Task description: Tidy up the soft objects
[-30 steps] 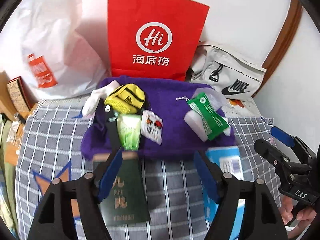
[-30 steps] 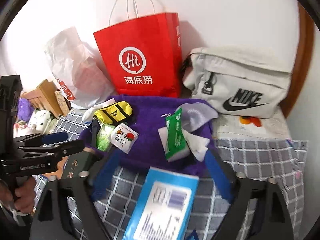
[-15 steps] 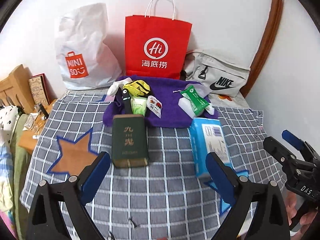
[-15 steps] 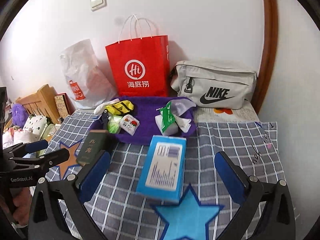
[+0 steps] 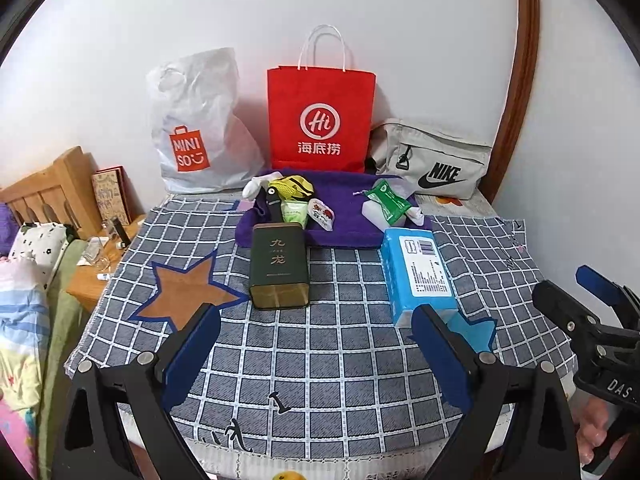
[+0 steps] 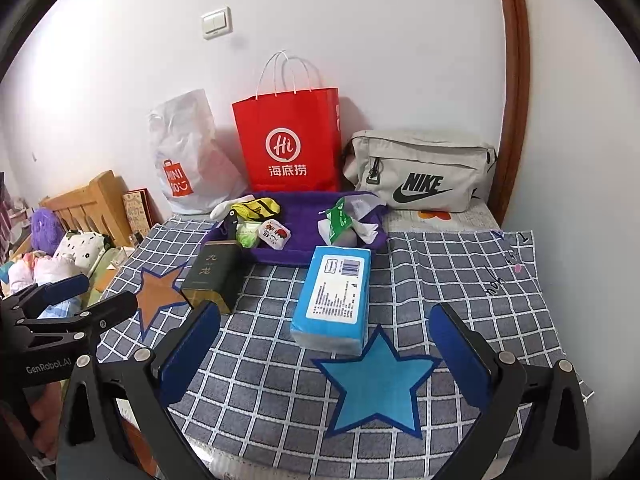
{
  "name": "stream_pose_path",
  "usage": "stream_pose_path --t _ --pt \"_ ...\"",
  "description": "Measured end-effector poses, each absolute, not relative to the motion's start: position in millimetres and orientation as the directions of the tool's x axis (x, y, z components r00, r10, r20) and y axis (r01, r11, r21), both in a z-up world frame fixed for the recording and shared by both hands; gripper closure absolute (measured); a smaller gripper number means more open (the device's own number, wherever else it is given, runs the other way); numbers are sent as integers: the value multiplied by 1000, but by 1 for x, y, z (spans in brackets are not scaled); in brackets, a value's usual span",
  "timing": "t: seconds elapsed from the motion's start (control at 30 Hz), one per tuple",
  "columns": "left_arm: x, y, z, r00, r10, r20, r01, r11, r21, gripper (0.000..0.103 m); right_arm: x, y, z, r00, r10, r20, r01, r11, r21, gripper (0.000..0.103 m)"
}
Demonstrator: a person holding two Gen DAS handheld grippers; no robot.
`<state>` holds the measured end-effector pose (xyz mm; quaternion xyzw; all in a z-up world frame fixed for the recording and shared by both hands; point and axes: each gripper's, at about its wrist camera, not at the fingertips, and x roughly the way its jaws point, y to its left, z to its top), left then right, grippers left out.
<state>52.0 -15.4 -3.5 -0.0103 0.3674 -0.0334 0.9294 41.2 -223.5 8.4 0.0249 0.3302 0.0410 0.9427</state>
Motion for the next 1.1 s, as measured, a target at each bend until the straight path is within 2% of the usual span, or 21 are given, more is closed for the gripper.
stream_pose_path --t 1.1 --pt "32 -22 5 748 -72 -660 64 997 -36 6 20 -223 15 791 91 -606 -54 995 79 0"
